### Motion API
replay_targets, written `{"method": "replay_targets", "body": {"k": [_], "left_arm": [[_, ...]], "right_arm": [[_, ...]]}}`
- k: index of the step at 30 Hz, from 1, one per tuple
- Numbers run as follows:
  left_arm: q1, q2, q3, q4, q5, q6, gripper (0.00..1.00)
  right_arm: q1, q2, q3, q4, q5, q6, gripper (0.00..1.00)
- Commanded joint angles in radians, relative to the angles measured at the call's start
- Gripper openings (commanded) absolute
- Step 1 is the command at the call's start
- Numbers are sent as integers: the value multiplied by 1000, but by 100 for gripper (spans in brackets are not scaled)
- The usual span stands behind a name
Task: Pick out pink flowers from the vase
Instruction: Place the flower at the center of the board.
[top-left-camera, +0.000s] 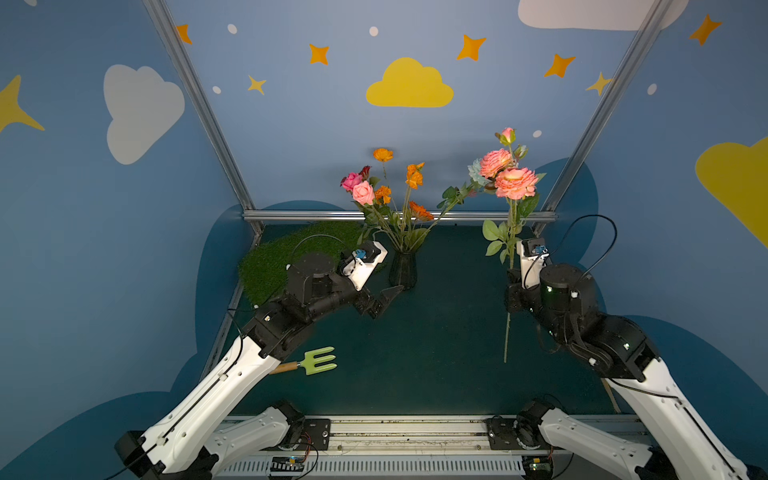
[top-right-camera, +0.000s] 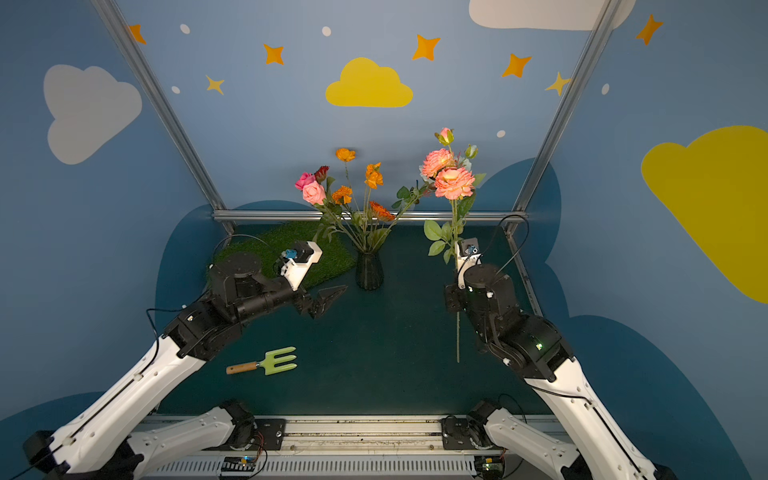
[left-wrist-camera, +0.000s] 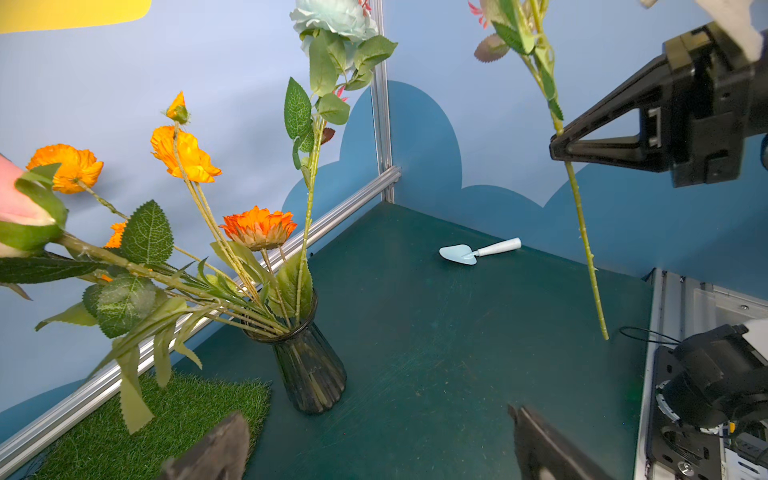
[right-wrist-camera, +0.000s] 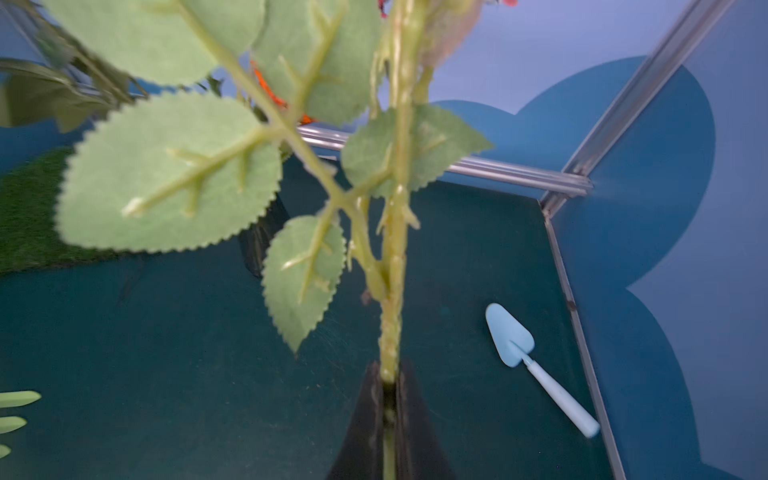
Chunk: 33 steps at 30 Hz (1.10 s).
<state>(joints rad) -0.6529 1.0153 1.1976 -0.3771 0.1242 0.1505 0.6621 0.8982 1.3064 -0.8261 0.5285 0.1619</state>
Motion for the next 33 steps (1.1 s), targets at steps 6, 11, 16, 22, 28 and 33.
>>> {"method": "replay_targets", "body": {"k": [6, 11, 16, 22, 28, 33], "left_arm": [[1, -11, -62, 12, 12, 10, 100], [1, -12, -80, 26, 14, 6, 100], [7, -12, -85, 37, 30, 5, 100], [24, -7, -79, 29, 38, -7, 100], [36, -1, -89, 2, 23, -19, 100], [42, -20, -117, 26, 20, -31, 100]], "right_arm": [[-150, -70, -35, -1, 90, 90, 0], [-241, -44, -40, -29, 107, 130, 0], [-343, 93, -5, -91, 49, 155, 0], [-403, 232, 36, -80, -77, 122, 0], [-411, 385, 107, -131, -135, 85, 0], [-425, 479, 115, -120, -214, 81, 0]]}}
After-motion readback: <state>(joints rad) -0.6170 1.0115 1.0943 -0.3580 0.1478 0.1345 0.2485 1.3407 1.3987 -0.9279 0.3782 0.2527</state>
